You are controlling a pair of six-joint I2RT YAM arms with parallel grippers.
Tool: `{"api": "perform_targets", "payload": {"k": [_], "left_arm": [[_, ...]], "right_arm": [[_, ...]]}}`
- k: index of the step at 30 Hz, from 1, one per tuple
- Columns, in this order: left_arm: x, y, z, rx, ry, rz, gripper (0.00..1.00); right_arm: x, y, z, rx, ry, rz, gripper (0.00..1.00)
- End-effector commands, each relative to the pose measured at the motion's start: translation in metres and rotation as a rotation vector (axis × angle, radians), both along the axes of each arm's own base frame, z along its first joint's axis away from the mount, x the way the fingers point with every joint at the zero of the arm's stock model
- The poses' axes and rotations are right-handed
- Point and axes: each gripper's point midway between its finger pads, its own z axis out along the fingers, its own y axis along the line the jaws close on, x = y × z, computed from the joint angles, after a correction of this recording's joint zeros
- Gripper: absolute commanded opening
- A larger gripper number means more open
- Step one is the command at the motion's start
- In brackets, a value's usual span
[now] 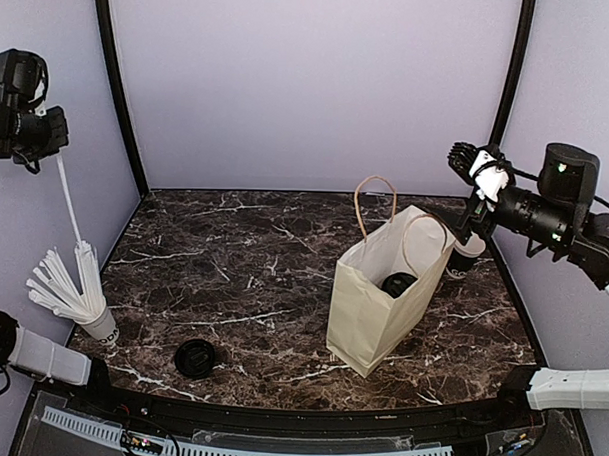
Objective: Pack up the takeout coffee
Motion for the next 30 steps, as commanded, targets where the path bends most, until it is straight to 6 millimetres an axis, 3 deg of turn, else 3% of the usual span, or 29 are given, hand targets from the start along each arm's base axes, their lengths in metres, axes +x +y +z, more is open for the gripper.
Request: {"api": "perform_targets", "payload": {"k": [1, 4, 7, 12, 13, 17, 23, 30], "left_arm": [[0.028, -0.061, 0.064, -0.138, -0.249, -0.328, 0.0], [0.035, -0.102, 0.091, -0.241, -0.363, -0.543, 0.0], [0.044, -0.118, 0.118, -0.271, -0.481, -0.637, 0.0], [0.047, -0.181, 0.132, -0.456, -0.539, -0.955, 0.0], [0.037, -0.204, 0.141, -0.467, -0.574, -1.066, 0.0], [0.007, -0.257, 0.144, -0.567, -0.611, -1.324, 0.0], [-0.033, -0.317, 0.134, -0.656, -0.56, -1.561, 0.0], [-0.077, -0.369, 0.12, -0.699, -0.474, -1.715, 0.0]], "right_arm": [[0.002, -0.001, 0.01, 0.013, -0.032, -0.013, 0.99], [0.01, -0.004, 0.015, 0.041, -0.019, -0.052, 0.99], [0.013, -0.007, 0.022, 0.06, -0.018, -0.066, 0.99], [0.028, -0.015, 0.029, 0.076, -0.013, -0.144, 0.99], [0.035, -0.02, 0.031, 0.089, -0.008, -0.173, 0.99], [0.061, -0.036, 0.031, 0.131, 0.075, -0.259, 0.99], [0.094, -0.068, 0.026, 0.152, 0.13, -0.383, 0.99], [0.124, -0.131, 0.003, 0.136, 0.242, -0.554, 0.99]]}}
